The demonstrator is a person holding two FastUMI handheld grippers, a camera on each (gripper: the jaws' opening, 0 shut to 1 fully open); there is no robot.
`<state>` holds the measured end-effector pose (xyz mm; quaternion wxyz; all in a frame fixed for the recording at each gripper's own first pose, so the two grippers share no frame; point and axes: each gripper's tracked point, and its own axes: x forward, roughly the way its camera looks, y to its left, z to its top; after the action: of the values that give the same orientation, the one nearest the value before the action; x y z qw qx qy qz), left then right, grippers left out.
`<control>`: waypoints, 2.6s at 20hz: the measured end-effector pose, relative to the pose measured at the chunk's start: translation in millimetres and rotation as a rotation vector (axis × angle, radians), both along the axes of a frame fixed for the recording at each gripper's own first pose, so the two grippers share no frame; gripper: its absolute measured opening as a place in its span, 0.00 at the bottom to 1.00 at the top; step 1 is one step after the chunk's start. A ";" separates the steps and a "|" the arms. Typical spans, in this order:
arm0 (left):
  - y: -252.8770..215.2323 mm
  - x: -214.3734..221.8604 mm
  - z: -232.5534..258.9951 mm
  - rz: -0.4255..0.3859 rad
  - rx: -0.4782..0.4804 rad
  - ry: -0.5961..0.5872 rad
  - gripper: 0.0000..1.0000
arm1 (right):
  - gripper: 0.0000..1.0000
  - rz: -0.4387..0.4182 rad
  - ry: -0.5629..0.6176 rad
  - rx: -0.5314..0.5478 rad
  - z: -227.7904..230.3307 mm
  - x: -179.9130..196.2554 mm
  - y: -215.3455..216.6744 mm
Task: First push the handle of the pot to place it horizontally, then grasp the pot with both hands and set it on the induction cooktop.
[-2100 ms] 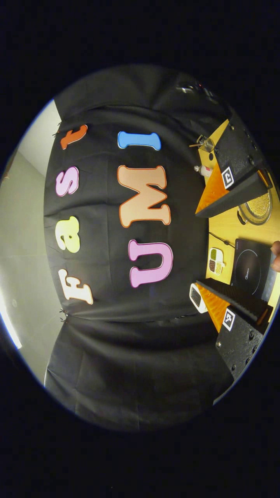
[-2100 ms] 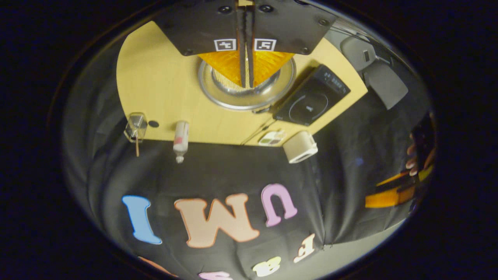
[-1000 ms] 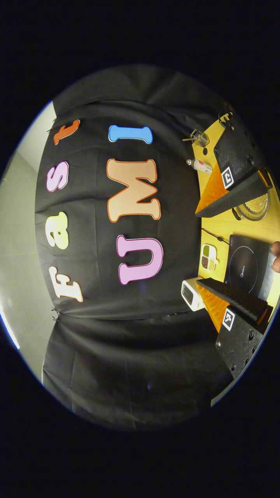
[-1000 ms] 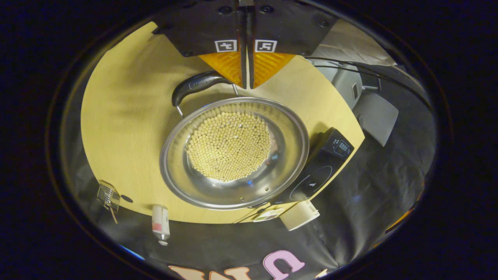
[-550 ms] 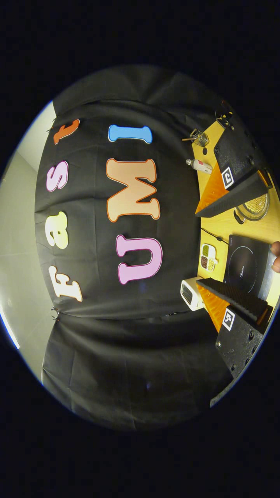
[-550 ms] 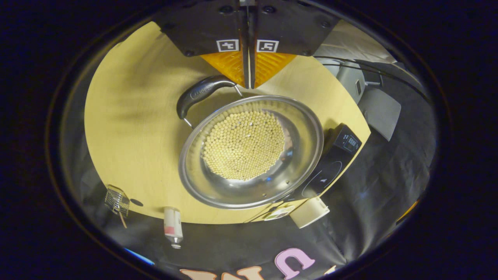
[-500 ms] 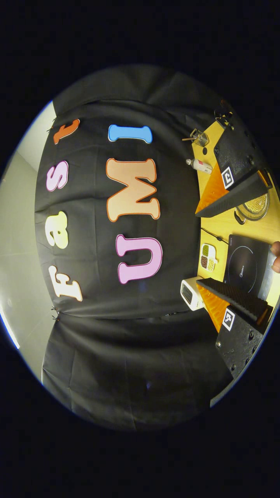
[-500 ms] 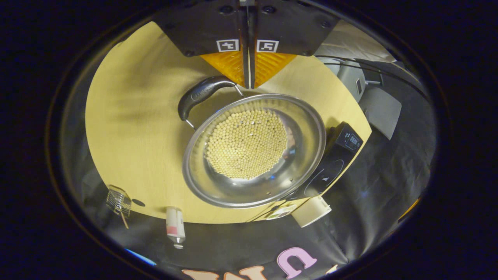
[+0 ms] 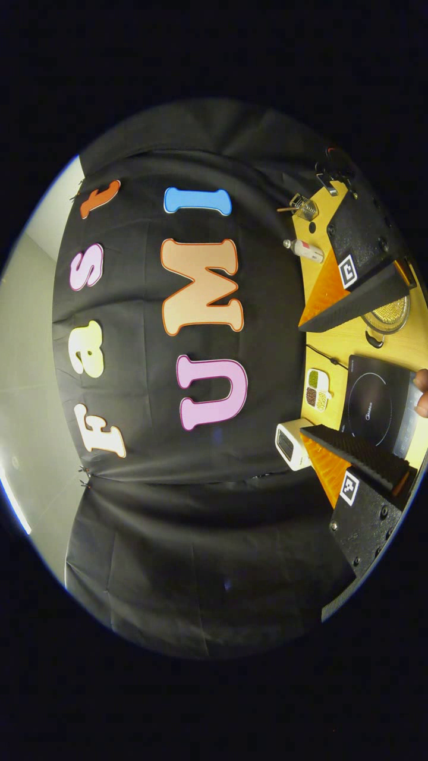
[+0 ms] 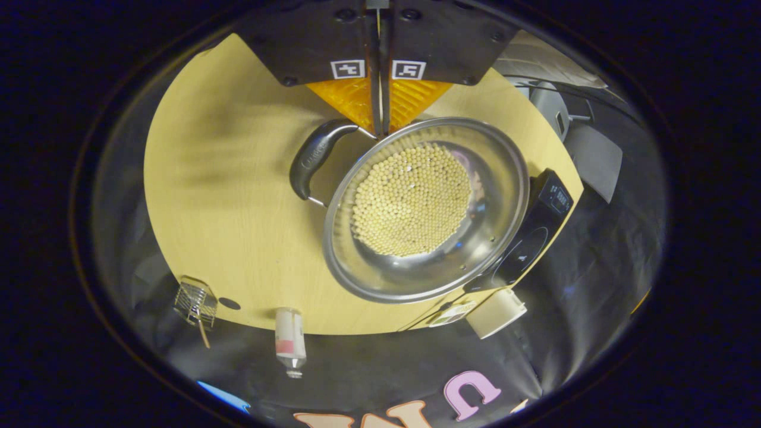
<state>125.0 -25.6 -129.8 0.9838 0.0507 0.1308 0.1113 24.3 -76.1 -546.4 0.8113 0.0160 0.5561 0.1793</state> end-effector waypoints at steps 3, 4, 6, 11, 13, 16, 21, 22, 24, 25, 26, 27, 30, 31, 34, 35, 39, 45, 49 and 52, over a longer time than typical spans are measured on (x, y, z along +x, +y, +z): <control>0.4 0.9 -2.9 0.005 -0.005 0.005 0.95 | 0.00 -0.016 -0.007 -0.008 -1.8 12.6 -7.2; -0.4 1.4 -4.9 0.004 -0.008 0.008 0.95 | 0.03 -0.024 -0.010 -0.012 -2.2 15.6 -10.0; -1.4 4.1 -10.2 -0.002 -0.013 0.017 0.95 | 0.00 -0.037 -0.011 -0.019 -3.9 22.9 -14.1; 0.4 12.1 -25.2 -0.026 -0.048 0.036 0.95 | 0.02 -0.079 -0.005 -0.053 -8.7 34.2 -25.9; 4.5 19.5 -37.0 -0.049 -0.073 0.062 0.95 | 0.02 -0.112 -0.005 -0.075 -10.2 39.8 -29.1; 16.7 30.9 -57.4 -0.067 -0.119 0.093 0.96 | 0.02 -0.153 0.009 -0.124 -6.2 43.5 -29.9; 9.0 36.5 -125.2 -0.136 -0.256 0.243 0.96 | 0.00 -0.347 -0.057 -0.183 23.9 57.6 -39.6; 4.6 34.2 -143.2 -0.152 -0.277 0.286 0.96 | 0.03 -0.391 -0.071 -0.181 28.5 63.6 -41.0; -2.3 35.2 -170.0 -0.182 -0.308 0.344 0.97 | 0.16 -0.465 -0.092 -0.192 39.6 70.3 -44.1; -6.0 33.4 -183.2 -0.193 -0.314 0.380 0.97 | 0.23 -0.491 -0.096 -0.201 42.1 73.2 -45.8; -9.1 30.1 -198.6 -0.201 -0.310 0.419 0.96 | 0.36 -0.494 -0.095 -0.196 44.0 75.3 -43.3; -13.1 27.0 -212.2 -0.206 -0.305 0.457 0.96 | 0.50 -0.481 -0.099 -0.200 44.6 77.7 -41.9; -29.4 17.3 -256.9 -0.211 -0.301 0.580 0.97 | 0.81 -0.424 -0.103 -0.252 39.0 86.0 -46.3; -34.1 17.1 -268.2 -0.205 -0.303 0.606 0.97 | 0.81 -0.409 -0.105 -0.259 34.4 91.5 -44.9; -41.4 11.5 -302.1 -0.176 -0.285 0.691 0.97 | 0.81 -0.369 -0.067 -0.245 17.5 95.7 -40.9; -42.8 10.0 -311.5 -0.164 -0.280 0.709 0.97 | 0.81 -0.358 -0.061 -0.240 11.7 98.3 -41.7; -46.1 4.9 -349.0 -0.134 -0.273 0.800 0.97 | 0.81 -0.330 -0.011 -0.221 -9.5 103.1 -41.4; -48.4 -3.7 -392.0 -0.112 -0.297 0.923 0.96 | 0.76 -0.292 0.039 -0.195 -27.8 102.6 -32.8; -44.5 -2.2 -410.3 -0.090 -0.267 0.966 0.82 | 0.59 -0.278 0.034 -0.196 -28.1 104.3 -32.2; -44.8 2.2 -411.5 -0.100 -0.257 0.969 0.72 | 0.53 -0.286 0.040 -0.199 -31.8 102.0 -32.6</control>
<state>127.2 -70.3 -541.3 0.8125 -0.0191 0.5826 0.0107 126.3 -108.7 -578.2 0.8148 0.0181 0.5794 0.0056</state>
